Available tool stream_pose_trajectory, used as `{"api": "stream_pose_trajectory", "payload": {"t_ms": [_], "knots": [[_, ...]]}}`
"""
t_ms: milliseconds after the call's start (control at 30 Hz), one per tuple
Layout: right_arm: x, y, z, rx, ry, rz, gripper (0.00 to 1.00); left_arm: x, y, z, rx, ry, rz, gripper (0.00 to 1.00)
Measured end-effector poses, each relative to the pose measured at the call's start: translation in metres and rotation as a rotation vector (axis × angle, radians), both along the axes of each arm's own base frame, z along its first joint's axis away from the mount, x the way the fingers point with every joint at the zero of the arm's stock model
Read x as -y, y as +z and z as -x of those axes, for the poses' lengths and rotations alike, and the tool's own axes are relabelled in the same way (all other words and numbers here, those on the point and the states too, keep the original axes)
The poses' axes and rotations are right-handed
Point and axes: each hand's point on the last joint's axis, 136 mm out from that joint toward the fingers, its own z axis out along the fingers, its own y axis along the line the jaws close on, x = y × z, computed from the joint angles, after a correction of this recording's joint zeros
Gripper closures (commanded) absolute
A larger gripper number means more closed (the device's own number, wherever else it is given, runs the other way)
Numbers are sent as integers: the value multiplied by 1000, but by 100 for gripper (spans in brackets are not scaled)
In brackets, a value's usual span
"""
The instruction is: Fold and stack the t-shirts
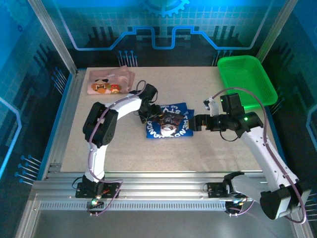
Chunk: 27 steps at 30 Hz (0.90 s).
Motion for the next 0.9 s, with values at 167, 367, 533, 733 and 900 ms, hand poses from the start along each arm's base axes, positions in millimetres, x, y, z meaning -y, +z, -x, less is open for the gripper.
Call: {"api": "stream_pose_trajectory", "payload": {"t_ms": [167, 367, 533, 733, 900], "knots": [[4, 23, -6, 48, -8, -22, 0, 4, -7, 2, -10, -65, -64, 74], [2, 48, -11, 103, 5, -77, 0, 5, -2, -3, -1, -145, -123, 100], [-3, 54, -10, 113, 29, -114, 0, -11, 7, -11, 25, -228, -259, 100], [-4, 58, -11, 114, 33, -124, 0, -37, 34, -35, 110, -312, -392, 100], [-4, 64, -12, 130, 34, -127, 0, -51, 65, -54, 202, -366, -461, 100]]}}
